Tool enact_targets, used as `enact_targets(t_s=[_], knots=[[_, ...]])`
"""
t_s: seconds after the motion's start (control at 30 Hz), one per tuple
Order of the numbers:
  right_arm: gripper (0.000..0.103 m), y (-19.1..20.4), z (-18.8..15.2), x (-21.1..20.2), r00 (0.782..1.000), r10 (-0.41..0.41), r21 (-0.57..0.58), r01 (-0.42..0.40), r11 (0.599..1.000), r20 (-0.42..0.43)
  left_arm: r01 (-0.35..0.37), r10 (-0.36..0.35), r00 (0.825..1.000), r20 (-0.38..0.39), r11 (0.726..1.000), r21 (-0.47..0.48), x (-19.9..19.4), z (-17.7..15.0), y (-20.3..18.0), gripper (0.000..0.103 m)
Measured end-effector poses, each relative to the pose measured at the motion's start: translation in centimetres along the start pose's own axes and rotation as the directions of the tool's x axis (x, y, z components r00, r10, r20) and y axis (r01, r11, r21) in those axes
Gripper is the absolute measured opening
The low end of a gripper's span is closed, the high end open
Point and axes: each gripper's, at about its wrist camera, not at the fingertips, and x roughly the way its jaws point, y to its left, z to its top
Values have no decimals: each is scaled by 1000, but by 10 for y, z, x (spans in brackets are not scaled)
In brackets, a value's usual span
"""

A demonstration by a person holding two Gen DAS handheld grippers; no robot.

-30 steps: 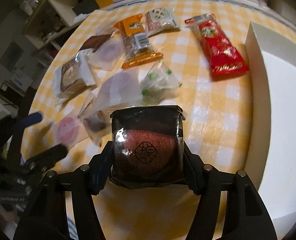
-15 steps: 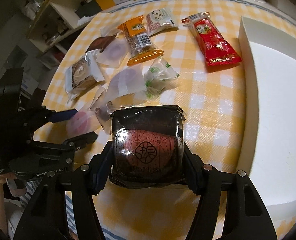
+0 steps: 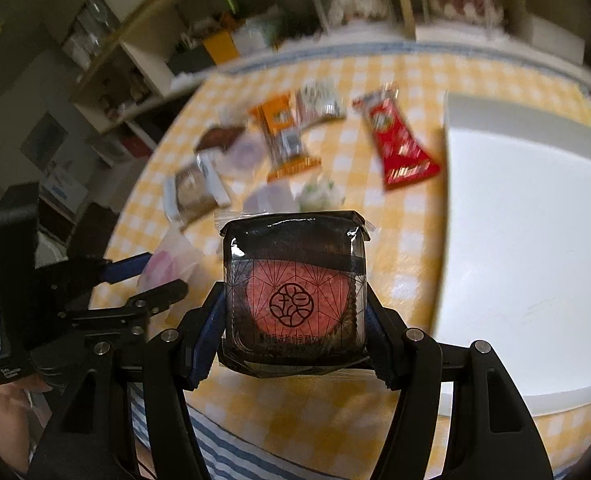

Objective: Organize snacks
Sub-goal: 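Carry the mooncake box with the right gripper while the left gripper grasps the pink candy packet, then lower both packets into the white tray and open both grippers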

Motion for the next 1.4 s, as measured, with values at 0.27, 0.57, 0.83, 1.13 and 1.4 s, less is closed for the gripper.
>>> enact_targets(t_s=[0.27, 0.57, 0.83, 1.13, 1.4], knots=[[64, -8, 12, -61, 994, -18, 2, 18, 1000, 110, 84, -70, 986, 153, 993, -82, -58, 4, -10, 47], [64, -60, 17, -116, 981, -140, 31, 137, 990, 136, 191, -179, 972, 153, 979, -66, -63, 20, -74, 47], [64, -139, 4, -147, 967, -233, 108, 222, 969, 104, 259, -249, 962, 112, 962, -90, -31, 44, -125, 47], [64, -215, -13, -149, 952, -304, 182, 294, 938, 29, 280, -277, 960, 42, 944, -177, 37, 54, -167, 48], [63, -256, -24, -121, 948, -310, 192, 317, 929, -66, 238, -251, 968, -25, 941, -240, 96, 51, -180, 48]])
